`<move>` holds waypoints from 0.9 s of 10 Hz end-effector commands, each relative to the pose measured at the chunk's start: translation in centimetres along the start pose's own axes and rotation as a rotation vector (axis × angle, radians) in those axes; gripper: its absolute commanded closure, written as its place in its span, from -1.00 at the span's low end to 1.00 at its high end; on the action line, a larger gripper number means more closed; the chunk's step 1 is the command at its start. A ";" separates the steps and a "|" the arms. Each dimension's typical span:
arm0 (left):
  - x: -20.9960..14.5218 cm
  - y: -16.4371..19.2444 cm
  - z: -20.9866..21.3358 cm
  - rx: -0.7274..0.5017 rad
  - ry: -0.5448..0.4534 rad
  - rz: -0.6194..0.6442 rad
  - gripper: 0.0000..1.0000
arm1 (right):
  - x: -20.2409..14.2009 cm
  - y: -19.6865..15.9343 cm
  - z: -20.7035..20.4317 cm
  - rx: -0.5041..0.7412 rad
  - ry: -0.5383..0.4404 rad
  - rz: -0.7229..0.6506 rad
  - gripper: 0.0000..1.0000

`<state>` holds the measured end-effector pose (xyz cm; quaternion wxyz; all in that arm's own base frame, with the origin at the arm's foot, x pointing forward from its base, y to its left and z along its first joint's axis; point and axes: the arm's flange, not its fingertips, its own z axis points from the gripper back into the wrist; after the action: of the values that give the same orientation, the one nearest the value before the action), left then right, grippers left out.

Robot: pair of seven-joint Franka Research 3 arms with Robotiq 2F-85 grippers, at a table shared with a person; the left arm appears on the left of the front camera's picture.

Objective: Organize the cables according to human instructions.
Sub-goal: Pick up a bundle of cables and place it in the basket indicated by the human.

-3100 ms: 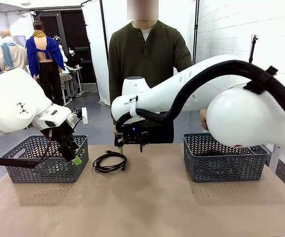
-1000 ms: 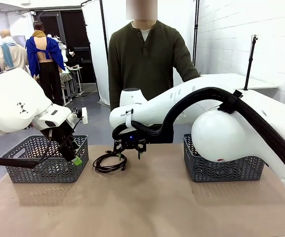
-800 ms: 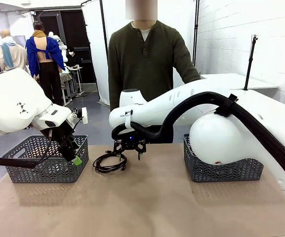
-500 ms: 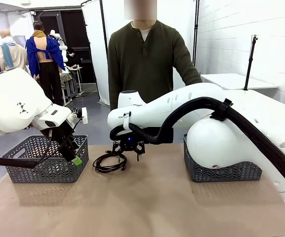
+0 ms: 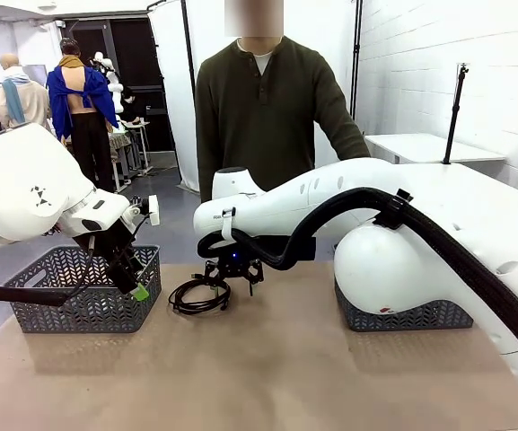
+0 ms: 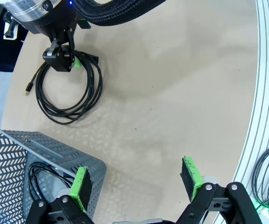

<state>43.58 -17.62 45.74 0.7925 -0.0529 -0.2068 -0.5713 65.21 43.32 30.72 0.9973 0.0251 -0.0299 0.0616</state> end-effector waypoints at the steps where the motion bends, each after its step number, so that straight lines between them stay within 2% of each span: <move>1: 0.1 0.0 0.1 0.004 0.001 -0.001 -1.00 | 1.4 0.8 0.0 -0.061 -0.008 -0.025 -1.00; 2: 0.1 0.0 0.1 0.004 0.001 -0.001 -1.00 | 1.4 0.7 0.0 -0.059 -0.002 -0.024 -1.00; 3: 0.1 0.0 0.1 0.004 0.001 -0.001 -1.00 | 1.4 0.7 -0.1 -0.049 0.006 -0.023 -0.90; 8: 0.1 0.0 0.1 0.004 0.001 -0.001 -1.00 | 1.5 0.6 -0.4 -0.034 0.031 -0.041 1.00; 9: 0.1 0.0 0.1 0.004 0.001 -0.001 -1.00 | 1.5 0.5 -0.4 -0.026 0.033 -0.043 1.00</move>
<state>43.58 -17.62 45.74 0.7925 -0.0529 -0.2068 -0.5713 65.69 43.11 30.50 0.9982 0.0148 -0.0185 0.0558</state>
